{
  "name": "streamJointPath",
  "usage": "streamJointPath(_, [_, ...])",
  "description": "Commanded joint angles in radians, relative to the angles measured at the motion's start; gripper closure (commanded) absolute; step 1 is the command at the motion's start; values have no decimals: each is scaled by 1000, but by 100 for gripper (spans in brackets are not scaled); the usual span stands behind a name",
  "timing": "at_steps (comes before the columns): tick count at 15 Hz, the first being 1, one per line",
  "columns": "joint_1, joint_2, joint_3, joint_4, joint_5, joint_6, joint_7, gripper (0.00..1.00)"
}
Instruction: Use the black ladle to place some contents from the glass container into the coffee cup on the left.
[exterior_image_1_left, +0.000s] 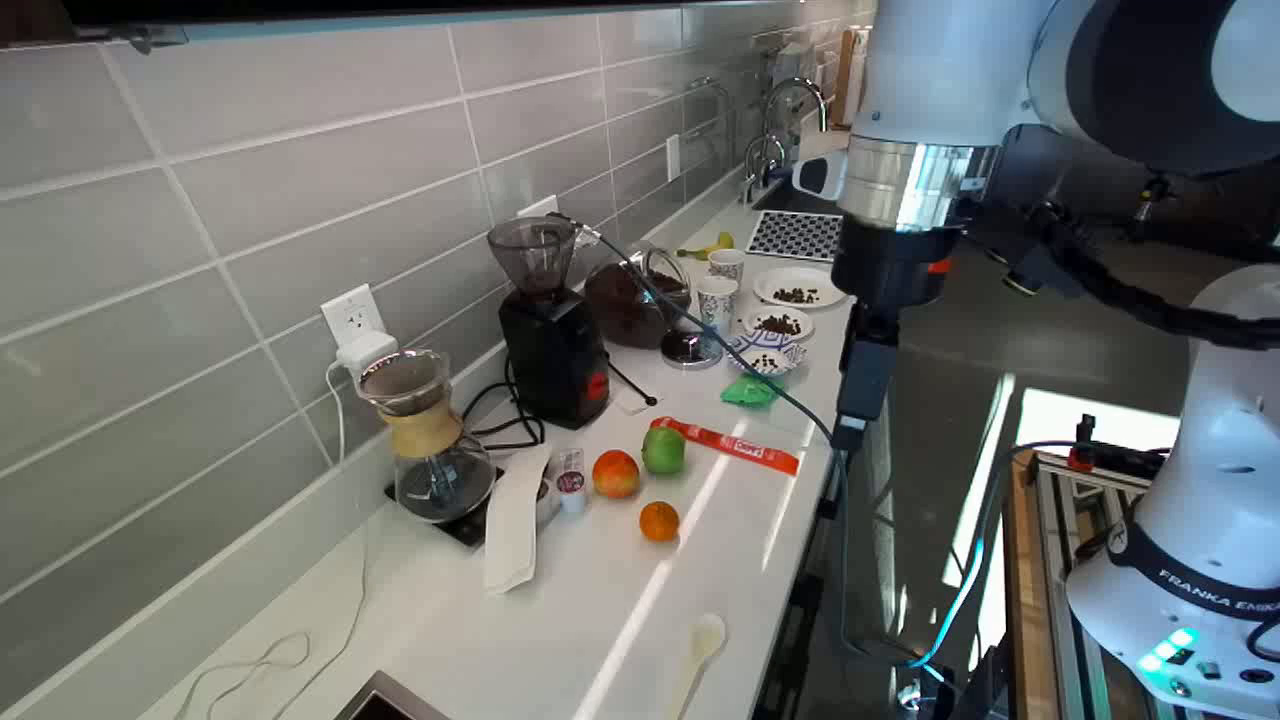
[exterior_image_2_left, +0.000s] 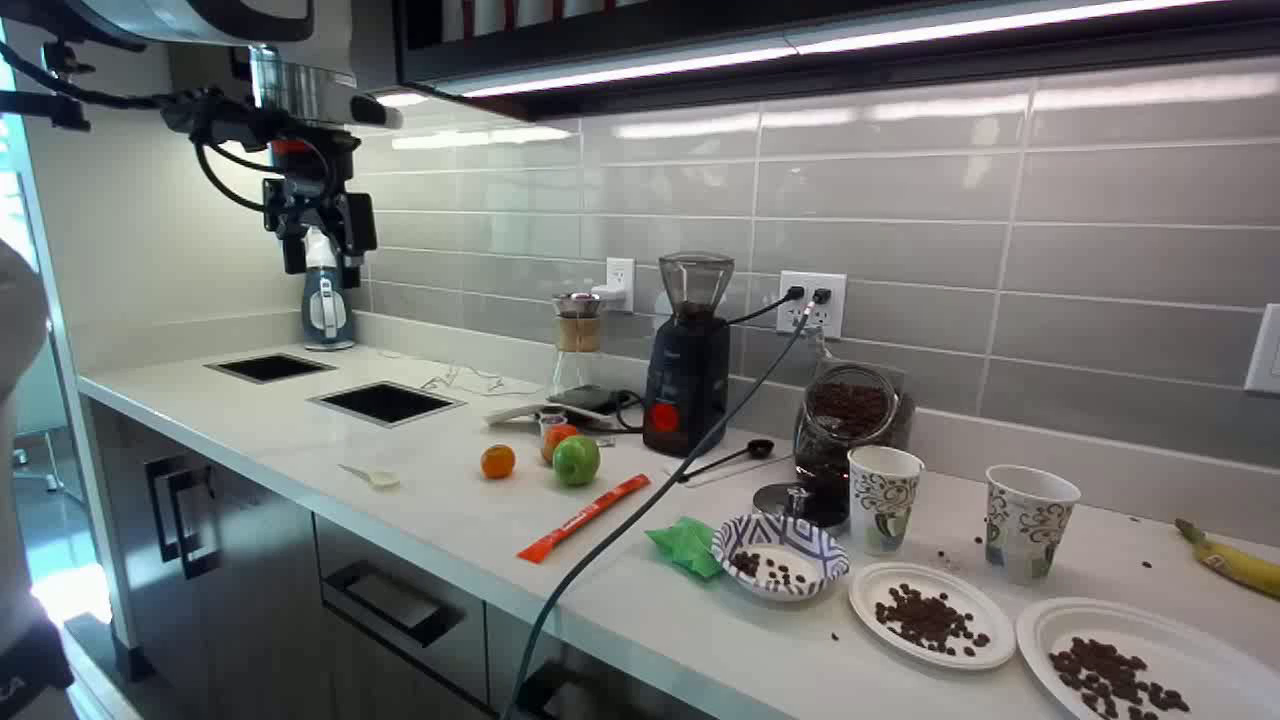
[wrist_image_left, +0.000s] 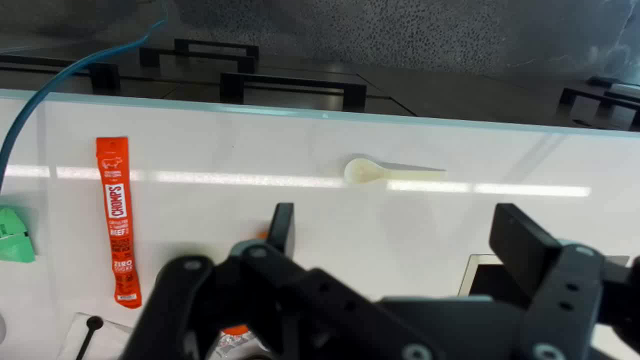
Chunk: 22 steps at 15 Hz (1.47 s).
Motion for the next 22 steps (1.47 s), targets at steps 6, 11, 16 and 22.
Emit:
streamJointPath(6, [-3,0,2,2,1,-3,-2,0])
streamJointPath(11, [-3,0,2,2,1,-3,-2,0])
streamJointPath(16, [-107,33,5,2,-55,47,109,0])
streamJointPath(22, [-324,207,-15,27,-226,419,214,0])
